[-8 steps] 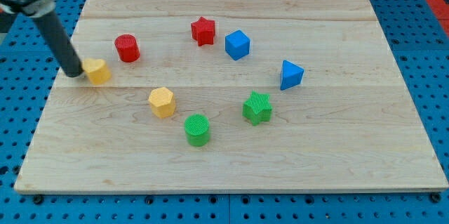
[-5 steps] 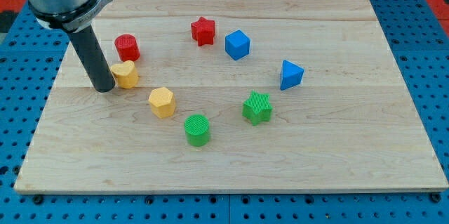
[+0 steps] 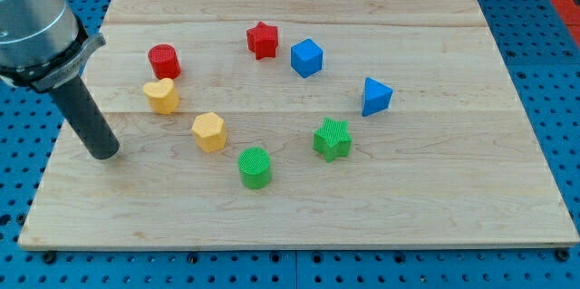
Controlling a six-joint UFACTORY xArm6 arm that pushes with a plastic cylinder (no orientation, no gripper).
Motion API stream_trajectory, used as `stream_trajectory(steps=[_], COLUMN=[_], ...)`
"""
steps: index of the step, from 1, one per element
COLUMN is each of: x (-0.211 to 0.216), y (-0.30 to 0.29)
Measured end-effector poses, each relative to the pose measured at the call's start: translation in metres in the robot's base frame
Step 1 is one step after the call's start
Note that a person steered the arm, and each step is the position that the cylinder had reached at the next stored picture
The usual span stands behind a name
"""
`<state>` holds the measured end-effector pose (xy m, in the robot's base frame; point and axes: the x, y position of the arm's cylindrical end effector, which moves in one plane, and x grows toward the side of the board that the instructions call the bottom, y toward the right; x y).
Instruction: Place red blocks parallel to each other
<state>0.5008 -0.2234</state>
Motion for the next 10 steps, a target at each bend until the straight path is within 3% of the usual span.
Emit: stream_trajectory(steps=[1,2,4,5,9,10], x=[-0.02,-0.084,-0.143,-0.155,-0.15,-0.169], y=[-0.045,-0.065,-0.006,0.031,0.076,0.058])
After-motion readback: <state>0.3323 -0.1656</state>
